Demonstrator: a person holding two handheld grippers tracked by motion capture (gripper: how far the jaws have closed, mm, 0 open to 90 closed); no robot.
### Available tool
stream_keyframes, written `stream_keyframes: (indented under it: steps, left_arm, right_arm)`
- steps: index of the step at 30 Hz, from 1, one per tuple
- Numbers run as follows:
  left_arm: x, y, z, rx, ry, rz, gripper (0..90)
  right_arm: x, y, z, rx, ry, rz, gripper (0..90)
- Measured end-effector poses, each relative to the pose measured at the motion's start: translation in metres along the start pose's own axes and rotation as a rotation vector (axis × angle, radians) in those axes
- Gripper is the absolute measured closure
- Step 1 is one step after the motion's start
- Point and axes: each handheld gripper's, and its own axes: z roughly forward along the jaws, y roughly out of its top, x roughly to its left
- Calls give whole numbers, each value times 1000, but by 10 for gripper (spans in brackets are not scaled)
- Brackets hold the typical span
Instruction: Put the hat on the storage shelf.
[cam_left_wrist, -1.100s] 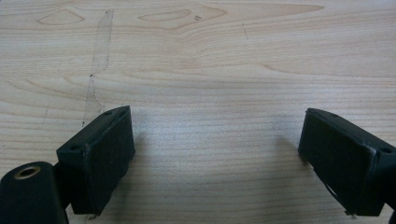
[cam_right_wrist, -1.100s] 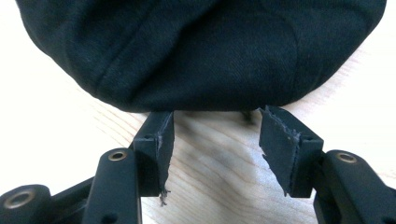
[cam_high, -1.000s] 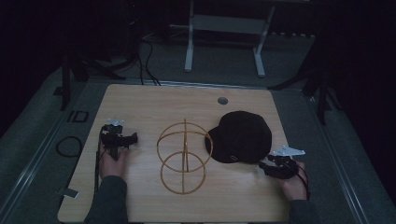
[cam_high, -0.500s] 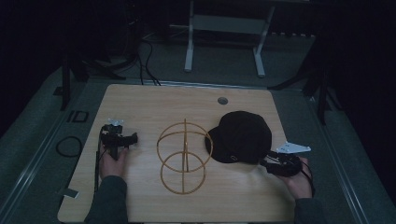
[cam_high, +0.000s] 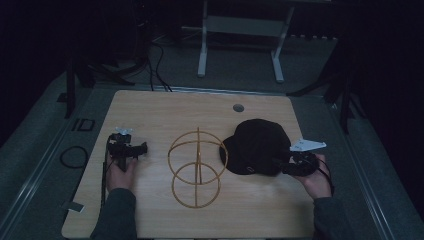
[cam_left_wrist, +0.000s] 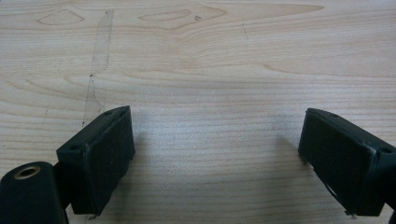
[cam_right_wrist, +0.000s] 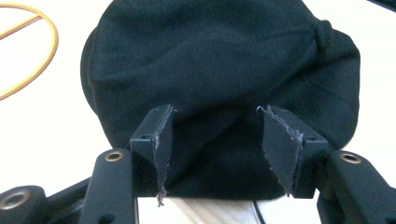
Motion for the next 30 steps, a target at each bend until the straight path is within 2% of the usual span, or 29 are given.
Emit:
stream_keyframes:
  steps: [9, 14, 23, 26, 30]
  left_arm:
    - [0, 0, 0, -1, 0, -1, 102]
    - [0, 0, 0, -1, 0, -1, 102]
    - [0, 0, 0, 0, 0, -1, 102]
    - [0, 0, 0, 0, 0, -1, 102]
    - [0, 0, 0, 0, 0, -1, 102]
  right_arm:
    - [1, 22, 7, 8, 5, -49, 377]
    - [5, 31, 12, 5, 23, -69, 342]
    - [16, 50, 24, 12, 30, -128, 242]
    - [16, 58, 28, 8, 24, -136, 193]
    - [14, 70, 33, -3, 51, -150, 157]
